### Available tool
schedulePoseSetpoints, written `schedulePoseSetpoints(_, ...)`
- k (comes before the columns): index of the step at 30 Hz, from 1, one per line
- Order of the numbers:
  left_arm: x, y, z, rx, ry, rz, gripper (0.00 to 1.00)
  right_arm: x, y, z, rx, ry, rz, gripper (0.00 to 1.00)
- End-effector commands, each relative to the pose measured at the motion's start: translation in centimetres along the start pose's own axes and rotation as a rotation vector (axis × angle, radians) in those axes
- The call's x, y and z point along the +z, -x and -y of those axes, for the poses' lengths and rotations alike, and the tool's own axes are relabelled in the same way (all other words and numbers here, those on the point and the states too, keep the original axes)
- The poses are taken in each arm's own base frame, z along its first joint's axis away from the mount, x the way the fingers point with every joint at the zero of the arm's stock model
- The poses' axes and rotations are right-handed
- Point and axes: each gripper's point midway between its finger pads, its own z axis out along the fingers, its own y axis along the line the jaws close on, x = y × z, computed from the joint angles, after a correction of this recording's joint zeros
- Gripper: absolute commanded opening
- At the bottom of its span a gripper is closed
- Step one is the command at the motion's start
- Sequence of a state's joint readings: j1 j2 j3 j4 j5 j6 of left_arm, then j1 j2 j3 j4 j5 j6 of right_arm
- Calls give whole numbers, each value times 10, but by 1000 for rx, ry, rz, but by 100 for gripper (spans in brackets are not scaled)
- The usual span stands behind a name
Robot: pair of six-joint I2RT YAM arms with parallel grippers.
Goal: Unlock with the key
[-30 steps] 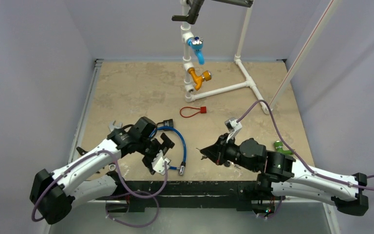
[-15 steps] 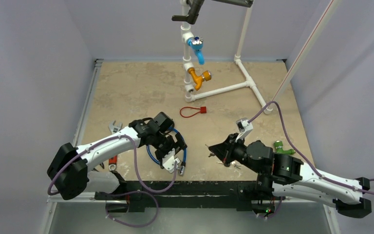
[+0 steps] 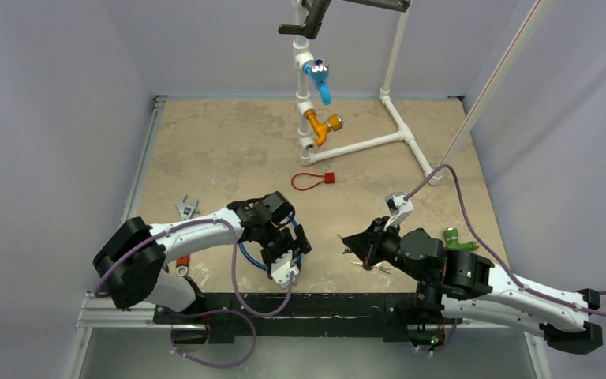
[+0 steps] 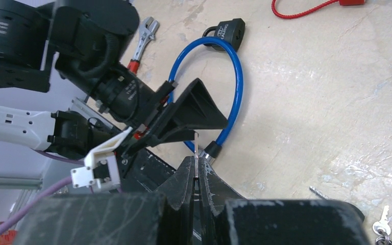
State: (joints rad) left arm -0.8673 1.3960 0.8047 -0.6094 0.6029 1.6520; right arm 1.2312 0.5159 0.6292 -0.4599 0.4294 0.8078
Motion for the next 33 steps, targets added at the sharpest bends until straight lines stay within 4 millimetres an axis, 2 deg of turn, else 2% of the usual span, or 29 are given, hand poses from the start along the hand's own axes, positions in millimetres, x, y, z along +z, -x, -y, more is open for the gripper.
schedulePoseSetpoints(1, 14, -10, -19, 169, 25, -9, 79, -8, 19, -4, 32, 4, 59, 0)
schedulePoseSetpoints(8, 34, -26, -20, 277, -51, -16, 76, -11, 20, -1, 37, -5, 63, 0)
schedulePoseSetpoints(15, 45, -32, -6, 351, -143, 10, 63, -17, 27, 3, 46, -13, 90, 0)
schedulePoseSetpoints(17, 44, -33, 1, 377, -186, 23, 56, -19, 28, 5, 51, -19, 98, 0)
schedulePoseSetpoints(20, 42, -32, 10, 386, -256, 43, 36, -21, 28, 8, 54, -28, 103, 0)
schedulePoseSetpoints(23, 38, -37, 16, 373, -330, 33, 30, -21, 30, 6, 53, -16, 105, 0)
schedulePoseSetpoints(27, 35, -44, 15, 372, -353, -4, 1, -19, 29, 3, 40, -16, 94, 0)
schedulePoseSetpoints(29, 30, -44, 8, 362, -323, -35, 0, -17, 29, 1, 35, -13, 90, 0)
schedulePoseSetpoints(33, 4, -43, -12, 332, -228, -121, 0, -15, 33, -4, 23, -5, 95, 0)
